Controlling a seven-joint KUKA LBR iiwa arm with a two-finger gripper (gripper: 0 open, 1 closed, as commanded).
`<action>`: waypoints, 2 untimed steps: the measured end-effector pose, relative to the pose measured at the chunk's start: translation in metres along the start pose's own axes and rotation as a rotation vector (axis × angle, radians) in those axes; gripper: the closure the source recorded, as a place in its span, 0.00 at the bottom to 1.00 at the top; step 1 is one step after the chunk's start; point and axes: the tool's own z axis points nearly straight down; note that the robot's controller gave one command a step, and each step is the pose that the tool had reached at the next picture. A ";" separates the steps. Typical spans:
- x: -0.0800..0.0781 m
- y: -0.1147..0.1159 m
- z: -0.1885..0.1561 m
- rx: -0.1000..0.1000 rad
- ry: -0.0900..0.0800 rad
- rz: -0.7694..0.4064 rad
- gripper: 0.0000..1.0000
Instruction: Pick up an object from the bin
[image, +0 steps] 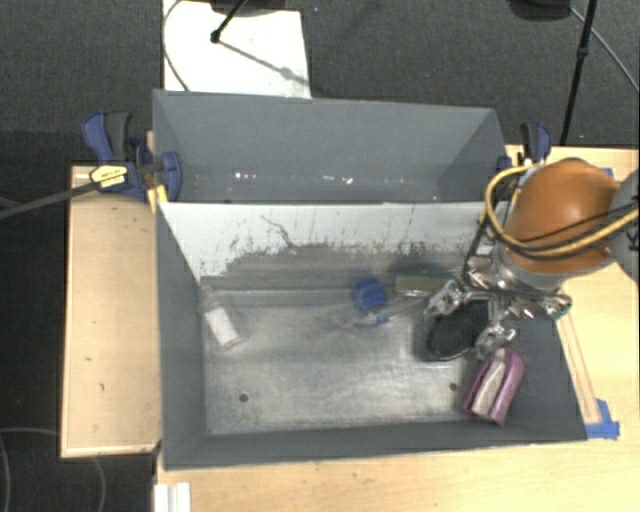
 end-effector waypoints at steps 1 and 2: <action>-0.001 0.001 0.000 -0.003 0.002 0.005 1.00; -0.005 0.009 -0.189 0.002 -0.001 -0.269 1.00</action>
Offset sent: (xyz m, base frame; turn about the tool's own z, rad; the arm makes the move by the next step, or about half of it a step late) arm 0.0000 0.0000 0.0000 0.0000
